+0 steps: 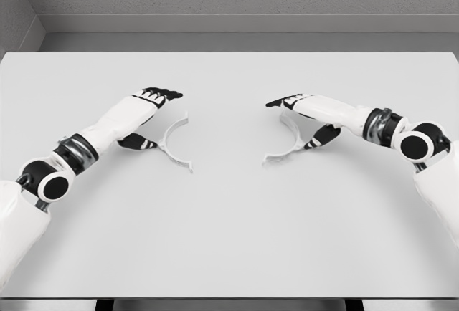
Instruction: Assemble PVC drainage pipe clamps
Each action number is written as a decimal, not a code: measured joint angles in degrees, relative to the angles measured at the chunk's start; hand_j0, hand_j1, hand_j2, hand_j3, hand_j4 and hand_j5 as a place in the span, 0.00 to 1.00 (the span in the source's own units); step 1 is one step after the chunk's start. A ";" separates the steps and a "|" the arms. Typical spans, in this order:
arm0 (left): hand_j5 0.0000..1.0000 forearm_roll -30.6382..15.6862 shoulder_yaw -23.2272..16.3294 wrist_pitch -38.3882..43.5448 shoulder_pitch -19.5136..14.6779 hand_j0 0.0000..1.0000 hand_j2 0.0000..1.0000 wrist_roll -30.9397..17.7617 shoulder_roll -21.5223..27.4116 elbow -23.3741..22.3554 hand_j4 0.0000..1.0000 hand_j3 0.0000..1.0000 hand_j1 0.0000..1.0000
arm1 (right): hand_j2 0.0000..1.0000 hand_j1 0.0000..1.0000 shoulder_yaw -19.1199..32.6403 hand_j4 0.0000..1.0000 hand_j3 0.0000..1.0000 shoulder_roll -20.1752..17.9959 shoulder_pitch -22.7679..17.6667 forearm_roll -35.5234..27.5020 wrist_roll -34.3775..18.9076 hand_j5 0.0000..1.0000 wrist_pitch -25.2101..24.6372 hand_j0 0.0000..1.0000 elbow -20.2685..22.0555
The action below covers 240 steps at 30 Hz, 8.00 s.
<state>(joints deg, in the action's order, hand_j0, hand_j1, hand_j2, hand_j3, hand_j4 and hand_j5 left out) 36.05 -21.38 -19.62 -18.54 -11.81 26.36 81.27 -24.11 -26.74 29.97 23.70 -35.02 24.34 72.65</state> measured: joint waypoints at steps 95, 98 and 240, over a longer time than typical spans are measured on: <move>1.00 6.27 0.17 0.63 -4.92 1.00 1.00 0.00 -9.96 -5.27 1.00 1.00 1.00 | 1.00 1.00 -1.26 1.00 1.00 9.45 7.73 6.46 0.00 1.00 -0.14 1.00 -9.39; 1.00 6.27 0.06 0.58 -5.62 1.00 1.00 0.06 -10.62 -6.53 1.00 1.00 1.00 | 1.00 1.00 -1.27 1.00 1.00 9.67 7.73 6.44 0.01 1.00 -0.15 1.00 -9.40; 1.00 -7.48 11.93 -14.87 1.23 1.00 1.00 0.01 9.17 -5.74 1.00 1.00 1.00 | 1.00 1.00 6.37 1.00 1.00 -17.52 -5.27 6.11 3.80 1.00 4.20 1.00 14.89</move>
<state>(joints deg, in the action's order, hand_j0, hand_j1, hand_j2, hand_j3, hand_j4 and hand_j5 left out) 28.57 -9.45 -34.50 -17.32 -11.80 35.54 75.53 -17.73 -44.27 24.70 29.81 -31.22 28.55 87.54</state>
